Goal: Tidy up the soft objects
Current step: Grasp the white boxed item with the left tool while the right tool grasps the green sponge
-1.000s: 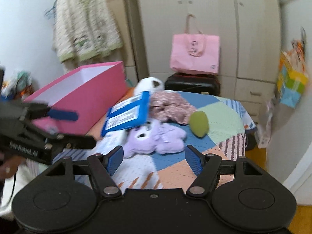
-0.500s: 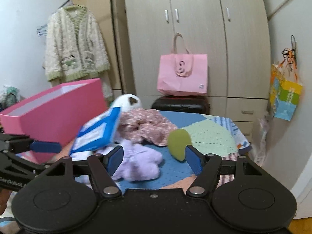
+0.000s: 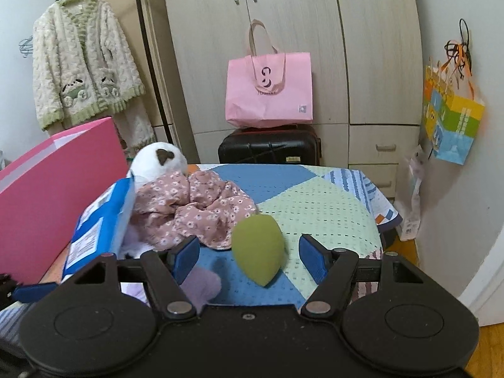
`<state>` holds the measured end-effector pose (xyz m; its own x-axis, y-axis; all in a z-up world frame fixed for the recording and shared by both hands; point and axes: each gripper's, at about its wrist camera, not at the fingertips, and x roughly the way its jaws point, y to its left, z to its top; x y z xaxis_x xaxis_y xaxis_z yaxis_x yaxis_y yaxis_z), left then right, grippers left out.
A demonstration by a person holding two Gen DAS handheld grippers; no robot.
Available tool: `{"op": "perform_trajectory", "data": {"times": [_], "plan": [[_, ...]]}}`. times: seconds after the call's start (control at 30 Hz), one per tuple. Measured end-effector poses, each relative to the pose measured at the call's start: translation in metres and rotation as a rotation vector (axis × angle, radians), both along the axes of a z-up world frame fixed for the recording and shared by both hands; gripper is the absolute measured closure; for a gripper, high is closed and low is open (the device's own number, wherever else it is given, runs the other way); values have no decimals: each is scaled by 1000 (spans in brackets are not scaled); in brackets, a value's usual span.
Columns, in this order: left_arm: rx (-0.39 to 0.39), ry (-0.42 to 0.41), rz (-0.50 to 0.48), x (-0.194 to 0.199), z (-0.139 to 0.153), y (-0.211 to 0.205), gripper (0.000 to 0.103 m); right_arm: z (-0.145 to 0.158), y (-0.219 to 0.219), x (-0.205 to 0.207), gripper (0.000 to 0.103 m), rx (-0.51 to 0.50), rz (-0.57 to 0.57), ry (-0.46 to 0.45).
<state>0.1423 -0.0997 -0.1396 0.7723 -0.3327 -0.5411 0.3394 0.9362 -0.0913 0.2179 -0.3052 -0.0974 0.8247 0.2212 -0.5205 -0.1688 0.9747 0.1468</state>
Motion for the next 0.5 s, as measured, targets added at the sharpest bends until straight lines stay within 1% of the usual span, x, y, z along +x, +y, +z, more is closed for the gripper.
{"op": "perform_trajectory", "data": {"times": [0.03,0.07,0.1,0.13,0.27,0.37,0.43,0.47,0.5], "plan": [[2,-6,-1,-1,0,1,33,-2,0,3,34,-2,-1,5],[9,-11,3,-1,0,2,41,-3,0,5,38,-4,-3,10],[23,-20,10,-2,-1,3,48,-4,-1,6,50,-4,-5,16],[34,-27,12,-3,-1,3,49,-6,-1,6,60,-2,-8,21],[52,-31,15,-1,1,0,50,-7,0,2,60,-26,7,18],[66,-34,26,5,1,-6,47,-8,4,1,60,-58,10,11],[80,-44,30,6,0,-8,47,-8,8,0,60,-74,8,7],[92,-50,25,6,-1,-9,49,-8,8,1,60,-80,7,5],[106,-59,22,4,-1,-10,56,-8,9,0,61,-88,7,1]]}}
